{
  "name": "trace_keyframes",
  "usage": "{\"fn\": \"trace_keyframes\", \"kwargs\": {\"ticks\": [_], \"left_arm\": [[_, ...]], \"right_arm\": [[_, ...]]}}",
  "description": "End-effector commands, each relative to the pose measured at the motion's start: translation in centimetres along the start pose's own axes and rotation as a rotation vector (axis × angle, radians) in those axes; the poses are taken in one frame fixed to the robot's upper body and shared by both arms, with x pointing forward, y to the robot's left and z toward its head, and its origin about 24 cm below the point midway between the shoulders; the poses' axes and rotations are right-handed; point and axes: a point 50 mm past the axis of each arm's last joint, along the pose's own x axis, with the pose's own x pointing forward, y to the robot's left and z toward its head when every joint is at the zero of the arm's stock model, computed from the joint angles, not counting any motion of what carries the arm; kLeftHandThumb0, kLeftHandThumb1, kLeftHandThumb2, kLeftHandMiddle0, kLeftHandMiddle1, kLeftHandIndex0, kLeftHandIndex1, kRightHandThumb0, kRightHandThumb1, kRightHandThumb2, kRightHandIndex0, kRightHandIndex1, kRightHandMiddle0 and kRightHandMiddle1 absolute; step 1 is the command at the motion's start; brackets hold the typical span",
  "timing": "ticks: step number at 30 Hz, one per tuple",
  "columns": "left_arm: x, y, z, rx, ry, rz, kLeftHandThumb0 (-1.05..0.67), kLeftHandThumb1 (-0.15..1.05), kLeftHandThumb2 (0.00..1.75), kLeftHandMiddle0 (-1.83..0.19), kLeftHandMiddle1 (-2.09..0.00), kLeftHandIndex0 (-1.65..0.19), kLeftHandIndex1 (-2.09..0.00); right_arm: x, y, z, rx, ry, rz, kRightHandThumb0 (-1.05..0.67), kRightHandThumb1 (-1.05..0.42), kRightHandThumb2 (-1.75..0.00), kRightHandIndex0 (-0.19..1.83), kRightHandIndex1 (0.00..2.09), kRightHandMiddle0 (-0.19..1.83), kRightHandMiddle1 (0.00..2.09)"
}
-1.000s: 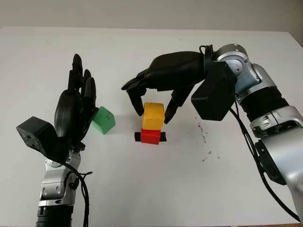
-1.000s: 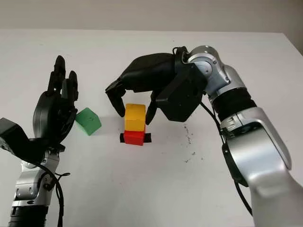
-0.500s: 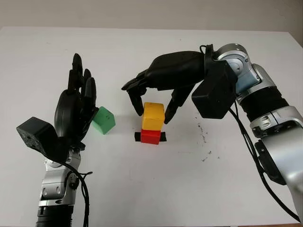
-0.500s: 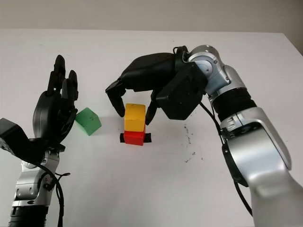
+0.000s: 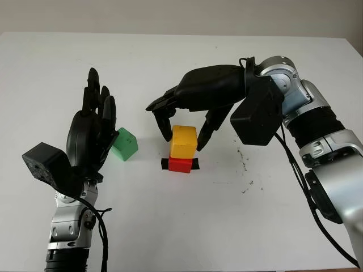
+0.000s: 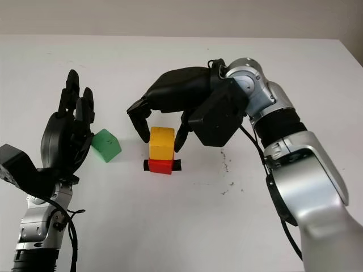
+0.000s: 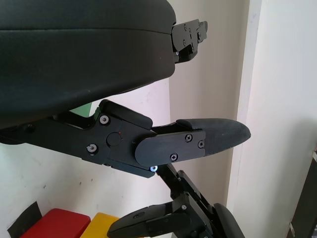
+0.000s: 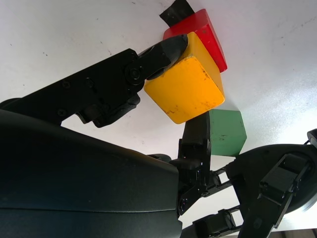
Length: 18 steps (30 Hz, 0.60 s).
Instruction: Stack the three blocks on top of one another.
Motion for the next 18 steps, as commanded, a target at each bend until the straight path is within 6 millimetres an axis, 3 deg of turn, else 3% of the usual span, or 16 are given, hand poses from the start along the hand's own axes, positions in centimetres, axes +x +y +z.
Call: {"fn": "trace_keyframes", "kwargs": {"ticks": [1, 18], "left_arm": [[-0.23, -0.1, 0.18, 0.007, -0.015, -0.009, -0.74, 1.05, 0.55, 0.19, 0.0, 0.19, 0.0], [-0.22, -0.15, 0.13, 0.0, -0.009, 0.002, -0.74, 1.05, 0.54, 0.19, 0.0, 0.19, 0.0]], "right_arm": [[0.09, 0.17, 0.08, 0.0, -0.007, 0.0, -0.39, -0.96, -0.05, 0.28, 0.05, 0.34, 1.56], [0.33, 0.95, 0.08, -0.014, -0.03, -0.002, -0.43, -0.96, -0.06, 0.28, 0.05, 0.33, 1.59]]}}
